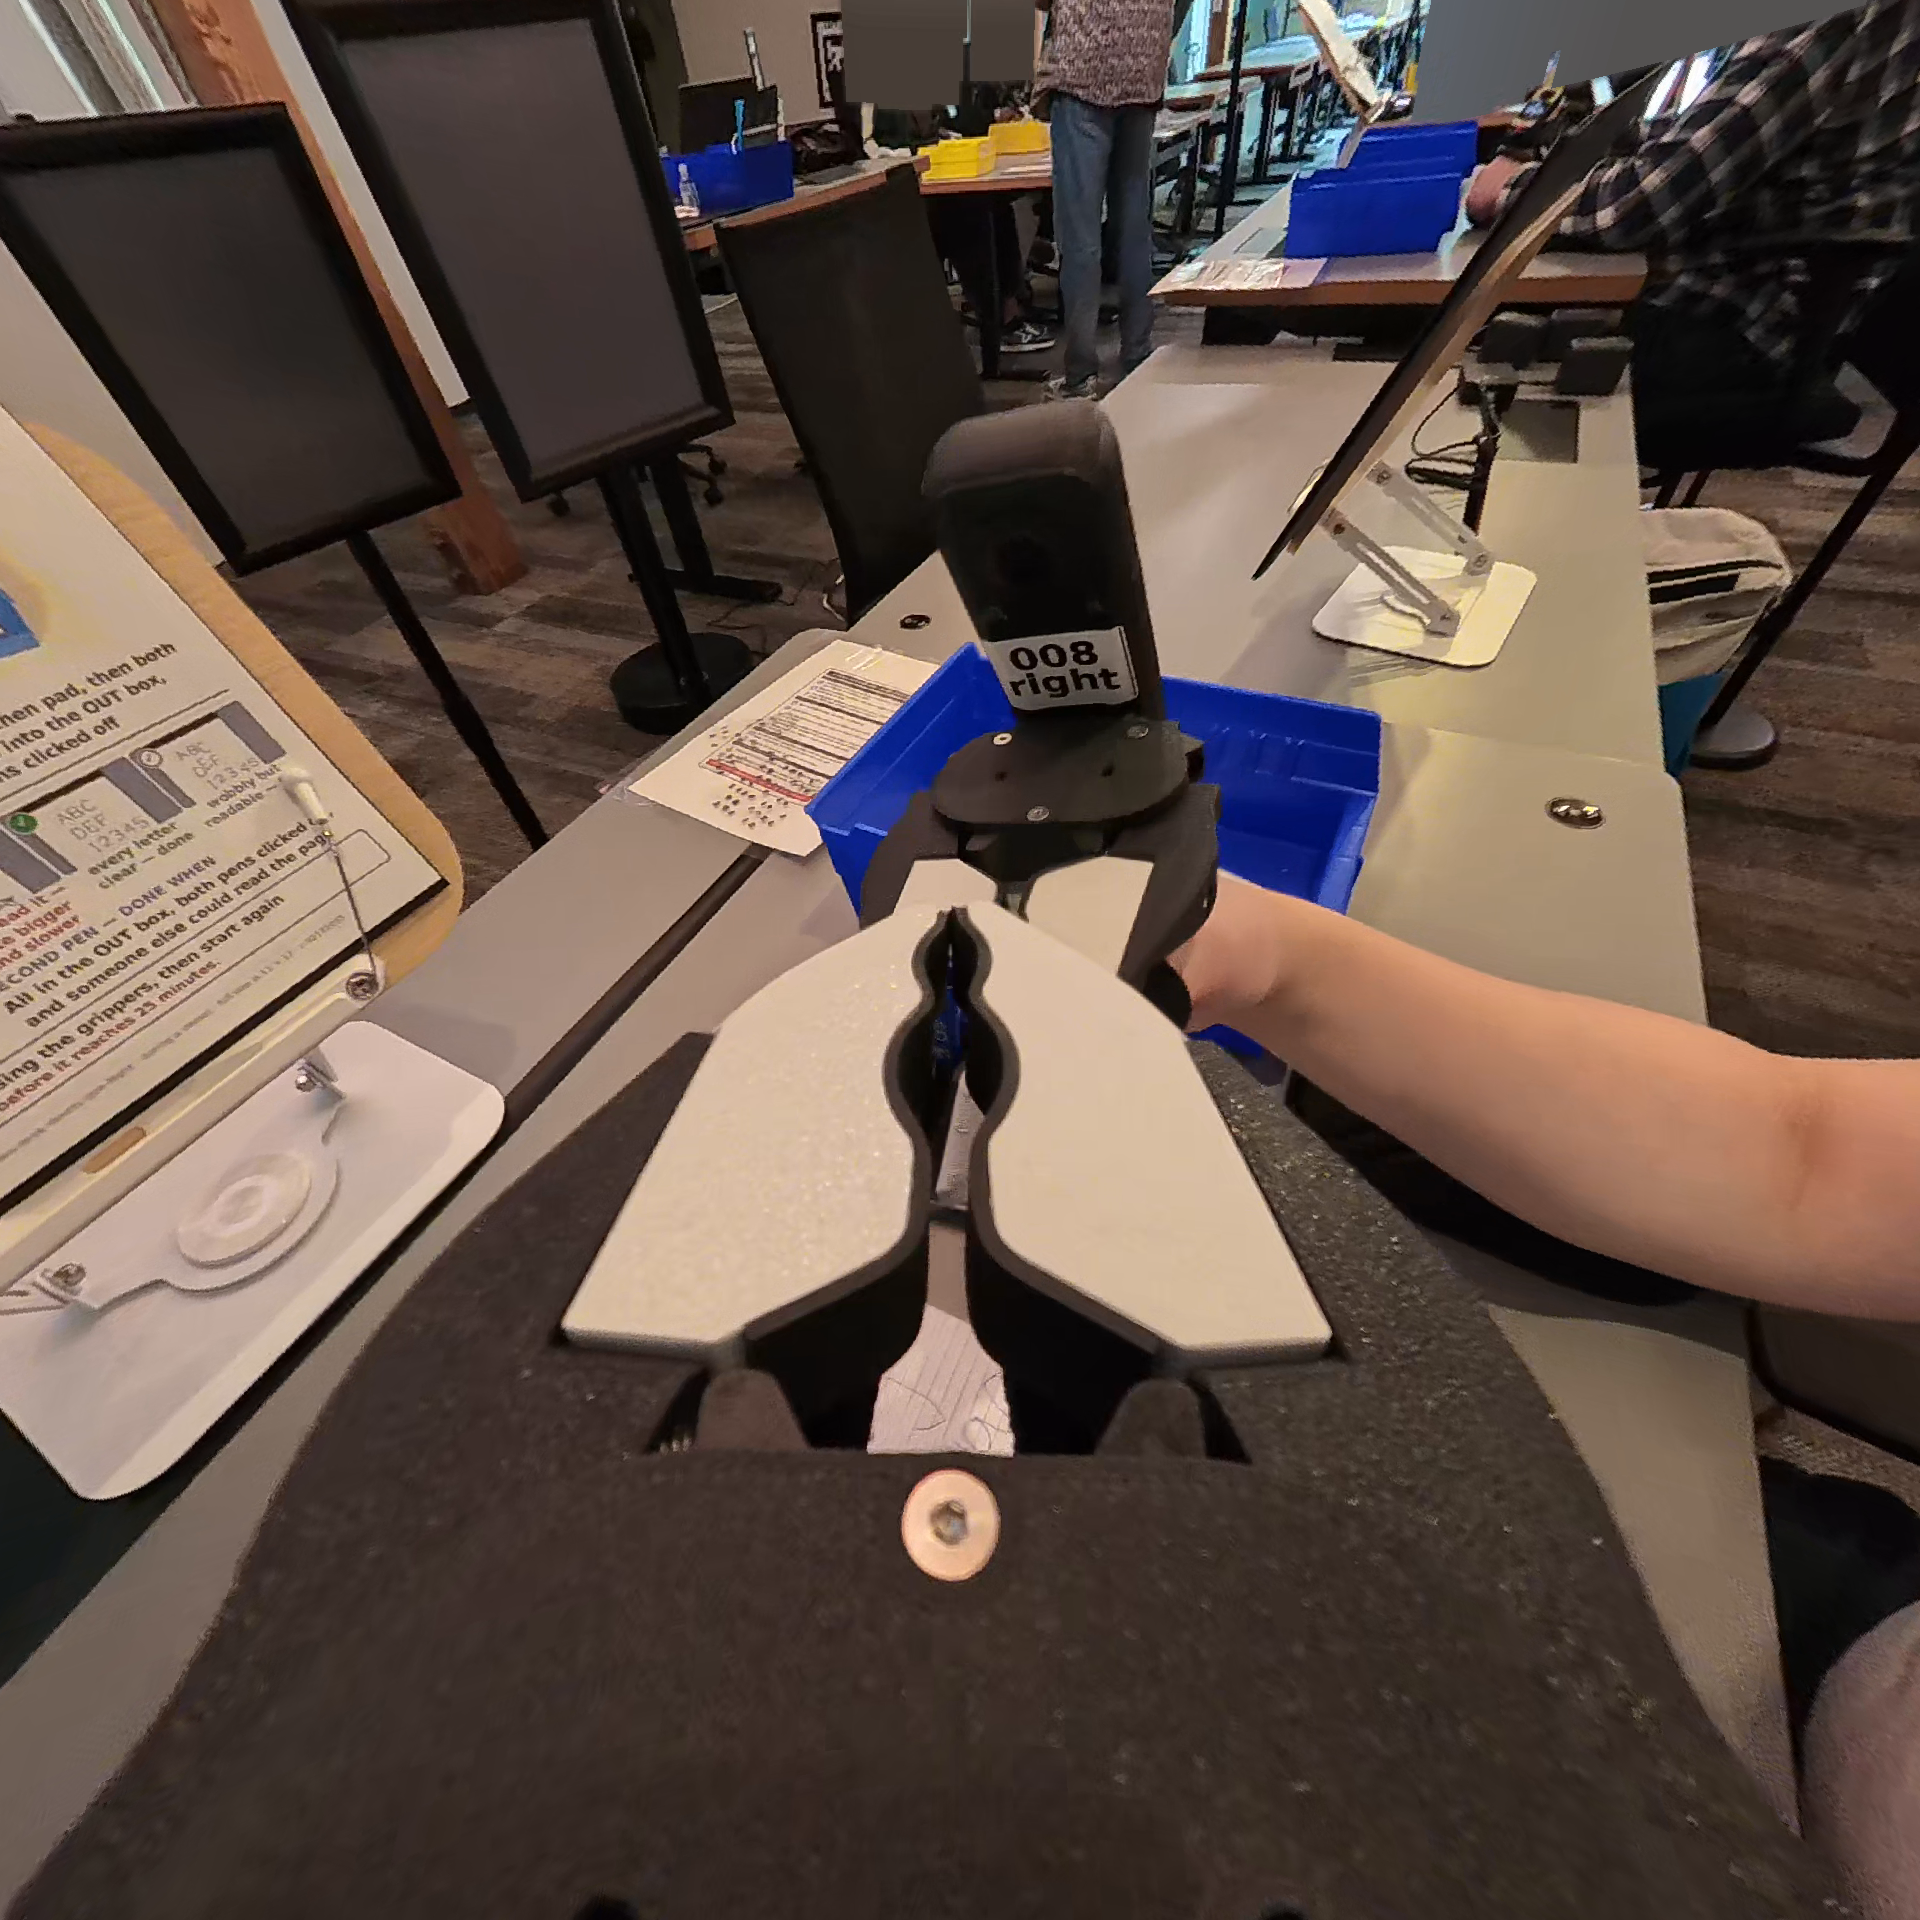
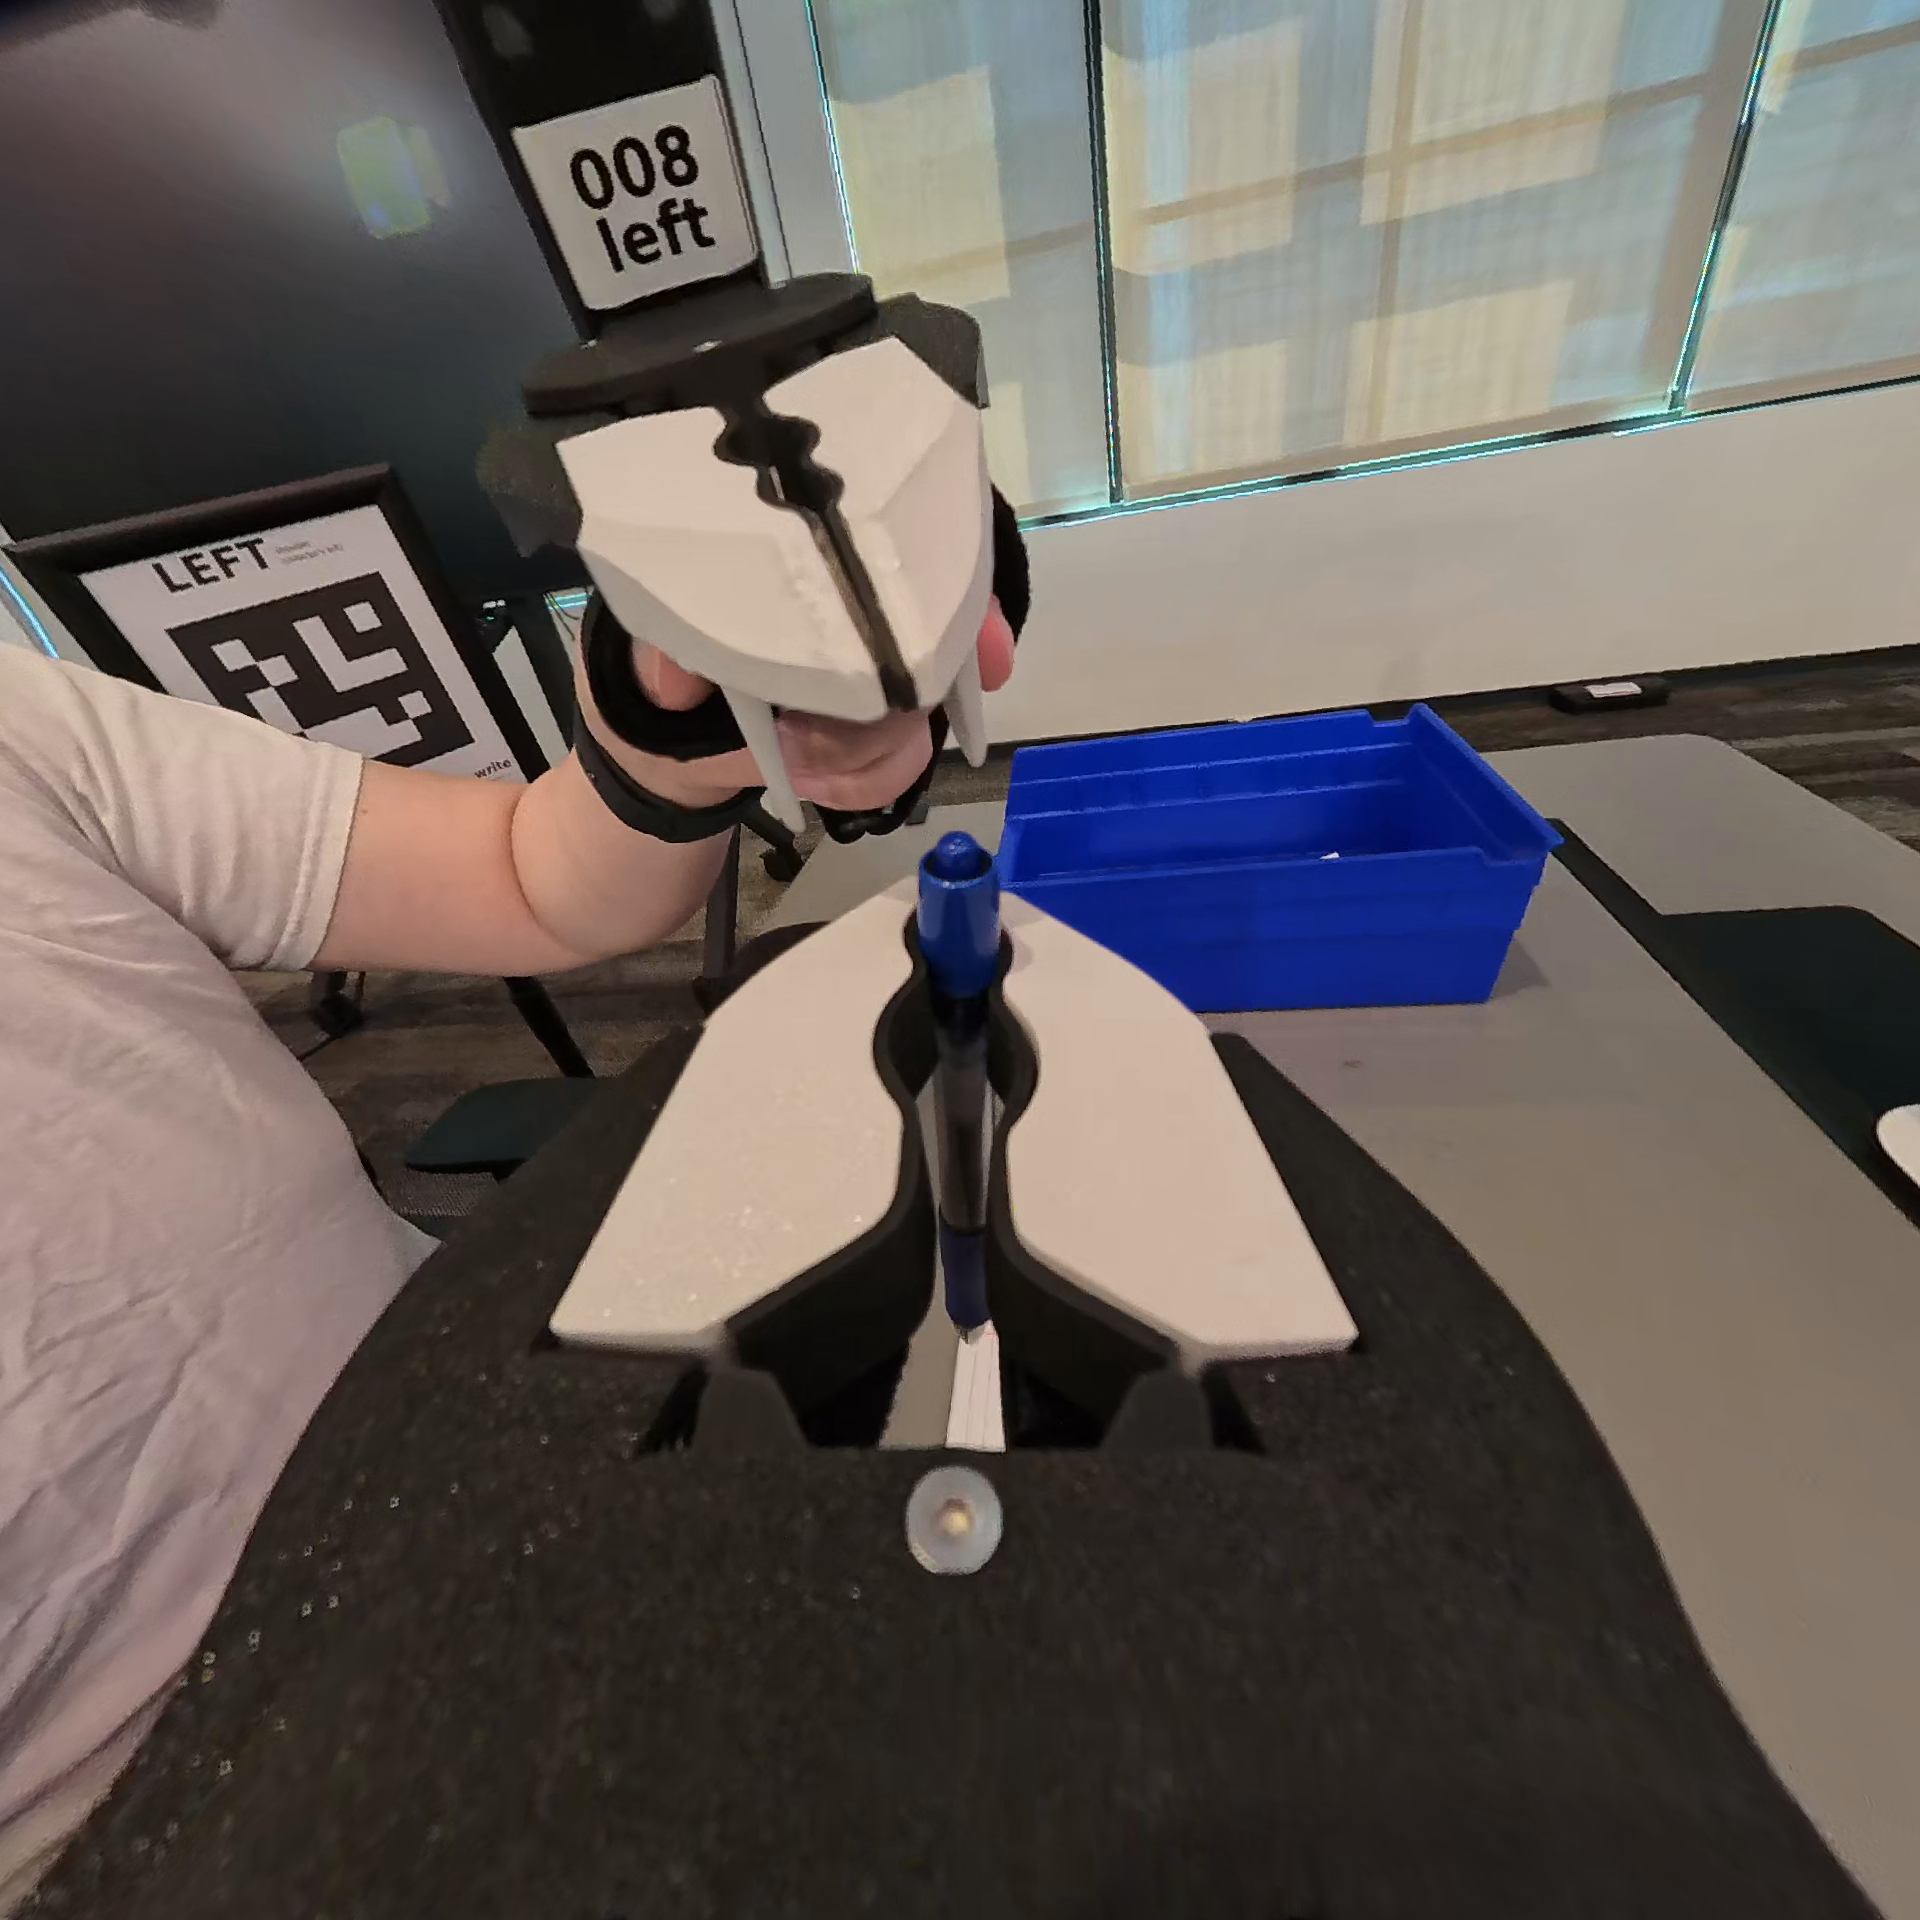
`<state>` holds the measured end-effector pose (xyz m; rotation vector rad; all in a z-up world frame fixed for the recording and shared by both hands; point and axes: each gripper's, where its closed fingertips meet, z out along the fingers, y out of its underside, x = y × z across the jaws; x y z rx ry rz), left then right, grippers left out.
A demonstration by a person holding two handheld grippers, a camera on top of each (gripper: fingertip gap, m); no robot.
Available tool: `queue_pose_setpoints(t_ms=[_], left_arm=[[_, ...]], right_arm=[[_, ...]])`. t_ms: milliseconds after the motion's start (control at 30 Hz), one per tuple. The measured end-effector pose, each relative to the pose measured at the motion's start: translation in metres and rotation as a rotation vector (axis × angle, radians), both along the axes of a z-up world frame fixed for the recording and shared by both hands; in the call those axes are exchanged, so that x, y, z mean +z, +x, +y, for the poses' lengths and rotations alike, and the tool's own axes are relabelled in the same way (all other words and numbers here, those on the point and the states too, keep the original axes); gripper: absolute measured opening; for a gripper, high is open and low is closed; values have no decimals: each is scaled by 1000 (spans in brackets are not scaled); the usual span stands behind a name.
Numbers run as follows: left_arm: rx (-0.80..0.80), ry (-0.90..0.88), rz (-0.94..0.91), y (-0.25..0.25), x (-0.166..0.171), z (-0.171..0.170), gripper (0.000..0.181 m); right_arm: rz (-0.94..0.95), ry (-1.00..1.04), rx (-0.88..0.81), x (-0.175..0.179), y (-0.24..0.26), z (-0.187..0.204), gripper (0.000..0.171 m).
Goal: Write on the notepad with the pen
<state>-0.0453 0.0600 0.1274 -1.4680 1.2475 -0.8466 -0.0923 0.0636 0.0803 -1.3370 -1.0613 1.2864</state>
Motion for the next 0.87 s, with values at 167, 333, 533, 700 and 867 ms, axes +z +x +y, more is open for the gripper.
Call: queue_pose_setpoints(t_ms=[167, 333, 533, 700, 867], left_arm=[[16, 7, 24, 0, -8, 2, 0], [28, -7, 12, -1, -10, 6, 0], [63, -23, -4, -3, -21, 14, 0], [85, -25, -7, -3, -28, 18, 0], [97, -17, -28, -4, -28, 20, 0]], right_arm=[[-38, 5, -23, -6, -4, 3, 4], [-78, 40, -81, -11, -6, 9, 4], [-122, 53, -157, -16, -6, 20, 4], [-138, 54, -186, -19, -7, 24, 4], [-136, 52, -201, -20, -5, 26, 4]])
